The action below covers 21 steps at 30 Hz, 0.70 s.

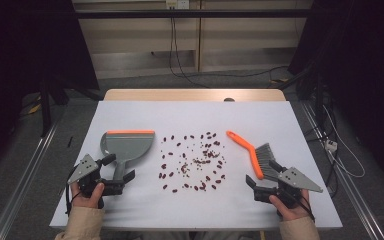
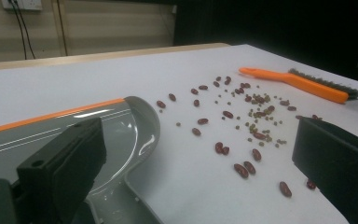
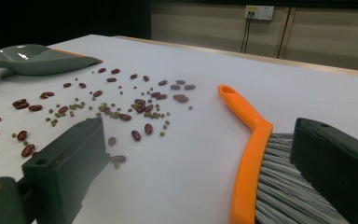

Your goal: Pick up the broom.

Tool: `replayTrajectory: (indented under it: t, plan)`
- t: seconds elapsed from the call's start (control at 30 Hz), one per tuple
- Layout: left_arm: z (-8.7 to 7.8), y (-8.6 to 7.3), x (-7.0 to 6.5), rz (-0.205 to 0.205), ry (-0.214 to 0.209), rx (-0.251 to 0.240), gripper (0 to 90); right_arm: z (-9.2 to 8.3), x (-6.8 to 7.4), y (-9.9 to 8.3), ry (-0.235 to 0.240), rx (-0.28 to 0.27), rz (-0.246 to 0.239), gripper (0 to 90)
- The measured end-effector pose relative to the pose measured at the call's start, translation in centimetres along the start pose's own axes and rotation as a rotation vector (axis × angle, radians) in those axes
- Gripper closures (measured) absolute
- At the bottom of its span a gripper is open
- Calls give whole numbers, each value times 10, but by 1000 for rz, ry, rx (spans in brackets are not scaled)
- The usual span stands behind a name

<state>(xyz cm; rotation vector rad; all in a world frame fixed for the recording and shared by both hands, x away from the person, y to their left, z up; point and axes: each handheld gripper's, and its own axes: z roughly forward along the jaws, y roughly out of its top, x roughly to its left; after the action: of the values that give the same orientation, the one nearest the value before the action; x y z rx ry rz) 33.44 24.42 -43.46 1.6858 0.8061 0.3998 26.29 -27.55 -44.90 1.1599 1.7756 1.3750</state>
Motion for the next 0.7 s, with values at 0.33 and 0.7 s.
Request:
replayTrajectory:
  t: [0.33,0.7]
  plan:
    - [0,0,0,1,-2,-2,26,1,-4,2,-24,-19,36,28]
    - [0,0,0,-1,3,-6,26,25,-18,22,-29,70,81,86]
